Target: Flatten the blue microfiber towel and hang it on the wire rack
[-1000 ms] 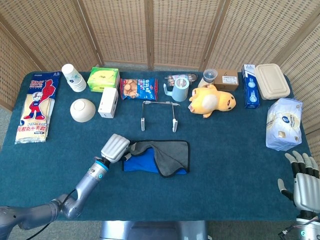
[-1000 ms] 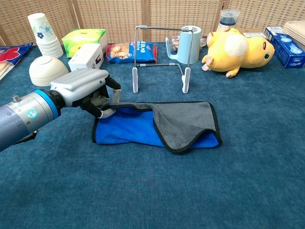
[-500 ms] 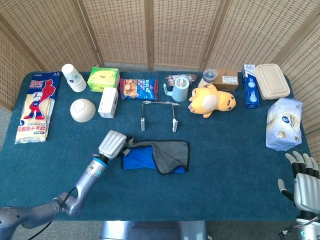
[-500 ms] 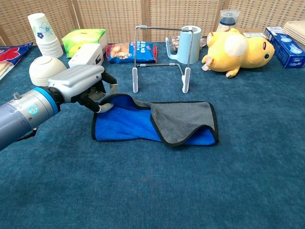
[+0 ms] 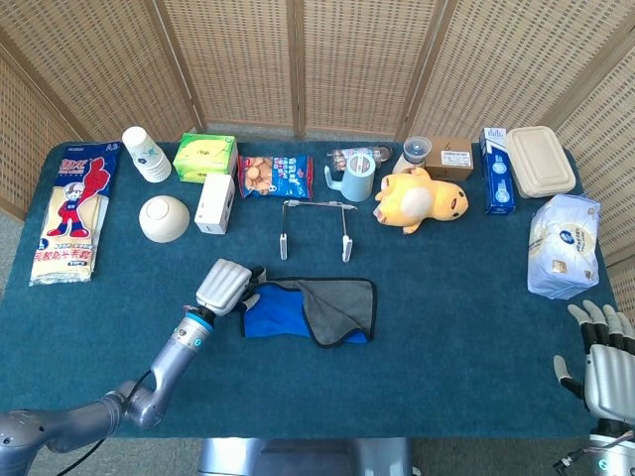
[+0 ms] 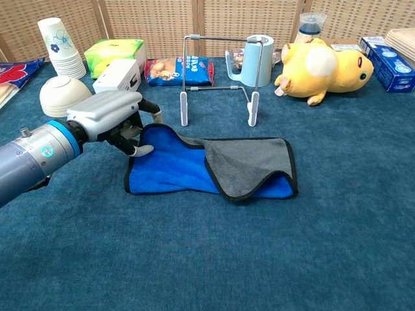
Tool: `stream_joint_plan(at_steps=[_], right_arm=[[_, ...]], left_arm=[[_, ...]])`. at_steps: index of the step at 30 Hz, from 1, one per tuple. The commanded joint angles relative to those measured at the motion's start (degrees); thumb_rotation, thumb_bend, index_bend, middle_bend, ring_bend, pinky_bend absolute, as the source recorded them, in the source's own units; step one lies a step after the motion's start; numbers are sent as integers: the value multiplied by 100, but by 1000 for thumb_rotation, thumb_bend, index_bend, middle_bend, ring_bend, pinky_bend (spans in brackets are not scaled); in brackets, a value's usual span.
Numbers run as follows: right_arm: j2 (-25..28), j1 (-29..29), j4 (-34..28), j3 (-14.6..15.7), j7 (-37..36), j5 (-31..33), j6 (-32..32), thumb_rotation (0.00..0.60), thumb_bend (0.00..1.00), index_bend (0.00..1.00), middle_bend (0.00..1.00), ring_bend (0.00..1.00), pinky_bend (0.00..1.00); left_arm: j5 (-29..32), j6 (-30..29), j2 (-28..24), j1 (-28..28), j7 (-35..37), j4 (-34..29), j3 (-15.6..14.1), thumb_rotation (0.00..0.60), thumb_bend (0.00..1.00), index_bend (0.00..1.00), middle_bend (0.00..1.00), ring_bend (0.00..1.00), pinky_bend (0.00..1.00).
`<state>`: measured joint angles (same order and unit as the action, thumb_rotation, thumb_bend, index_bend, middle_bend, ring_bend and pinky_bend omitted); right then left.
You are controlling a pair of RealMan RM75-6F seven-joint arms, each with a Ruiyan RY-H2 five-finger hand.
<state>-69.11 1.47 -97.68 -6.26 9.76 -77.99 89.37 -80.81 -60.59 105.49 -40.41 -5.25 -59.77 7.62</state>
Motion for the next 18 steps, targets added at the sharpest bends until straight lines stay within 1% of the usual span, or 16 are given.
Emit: stream_joint_plan(at_steps=[1, 9, 12, 18], right_arm=[[1, 3, -1, -3, 0, -2, 9, 600, 314, 169, 125, 0, 0], [17, 16, -20, -3, -2, -23, 33, 600, 314, 168, 125, 0, 0], [12, 13, -26, 2, 6, -33, 30, 600, 314, 167, 125, 0, 0], [20, 21, -44, 0, 17, -55, 55, 600, 314, 168, 125, 0, 0]], left_arm=[[-4, -15, 13, -9, -6, 21, 13, 600, 367, 411, 1000, 997, 1000], [-38, -239, 77, 13, -150, 163, 67, 600, 294, 295, 997, 975, 1000], [-64, -323, 90, 7, -170, 186, 95, 600, 270, 285, 988, 963, 1000], [-169, -559, 83, 15, 19, 170, 147, 600, 245, 285, 960, 933, 1000]])
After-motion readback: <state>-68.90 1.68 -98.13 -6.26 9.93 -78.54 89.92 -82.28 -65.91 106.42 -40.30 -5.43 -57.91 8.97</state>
